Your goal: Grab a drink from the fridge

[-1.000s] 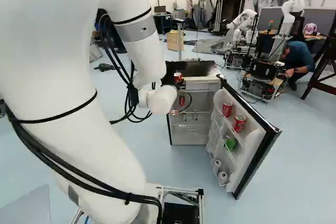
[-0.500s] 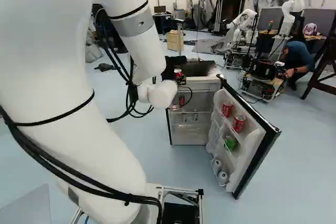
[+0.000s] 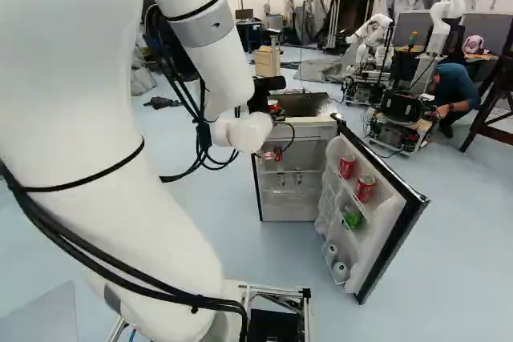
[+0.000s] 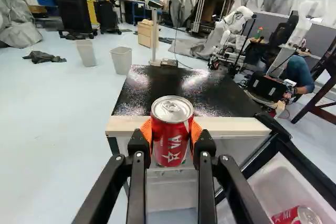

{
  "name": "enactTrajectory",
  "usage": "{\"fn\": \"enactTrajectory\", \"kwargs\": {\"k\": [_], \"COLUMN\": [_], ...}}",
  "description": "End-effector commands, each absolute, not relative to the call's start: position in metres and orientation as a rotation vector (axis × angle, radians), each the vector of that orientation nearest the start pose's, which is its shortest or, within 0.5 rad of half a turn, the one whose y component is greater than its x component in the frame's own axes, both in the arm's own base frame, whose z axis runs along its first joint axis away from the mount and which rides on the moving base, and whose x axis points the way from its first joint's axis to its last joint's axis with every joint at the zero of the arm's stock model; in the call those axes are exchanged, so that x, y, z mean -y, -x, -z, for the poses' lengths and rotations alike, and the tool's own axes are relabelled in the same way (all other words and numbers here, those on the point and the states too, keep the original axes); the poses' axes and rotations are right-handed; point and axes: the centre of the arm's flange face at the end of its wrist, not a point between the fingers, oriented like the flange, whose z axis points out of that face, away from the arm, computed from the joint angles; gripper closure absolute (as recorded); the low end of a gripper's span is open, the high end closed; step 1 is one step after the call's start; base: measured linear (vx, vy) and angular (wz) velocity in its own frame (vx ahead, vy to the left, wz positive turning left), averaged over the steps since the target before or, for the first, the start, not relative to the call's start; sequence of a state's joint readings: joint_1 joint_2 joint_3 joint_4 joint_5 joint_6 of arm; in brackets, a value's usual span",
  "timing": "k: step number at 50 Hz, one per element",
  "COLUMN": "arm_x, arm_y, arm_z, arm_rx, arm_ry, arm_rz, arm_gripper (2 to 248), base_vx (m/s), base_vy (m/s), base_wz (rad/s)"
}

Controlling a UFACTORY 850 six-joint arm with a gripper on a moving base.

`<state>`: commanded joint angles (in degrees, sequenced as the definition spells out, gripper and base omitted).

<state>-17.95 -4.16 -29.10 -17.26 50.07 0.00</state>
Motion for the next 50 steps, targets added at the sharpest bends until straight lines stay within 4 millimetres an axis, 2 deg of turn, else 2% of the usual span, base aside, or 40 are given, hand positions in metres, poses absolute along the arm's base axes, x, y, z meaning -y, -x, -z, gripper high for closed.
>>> {"fn": "enactTrajectory", "kwargs": {"k": [21,50], "arm_x": [0.118,0.129], "arm_y": [-0.441,-0.489], "arm_z": [-0.420,-0.417], "arm_rx": [0.090,0.100], "arm_ry": [2.631,2.652], "arm_rz": [1.947,1.920], "arm_gripper": [158,158], "base_vx": [0.000,0.000], "base_vy": [0.000,0.000], "base_wz": [0.000,0.000]}}
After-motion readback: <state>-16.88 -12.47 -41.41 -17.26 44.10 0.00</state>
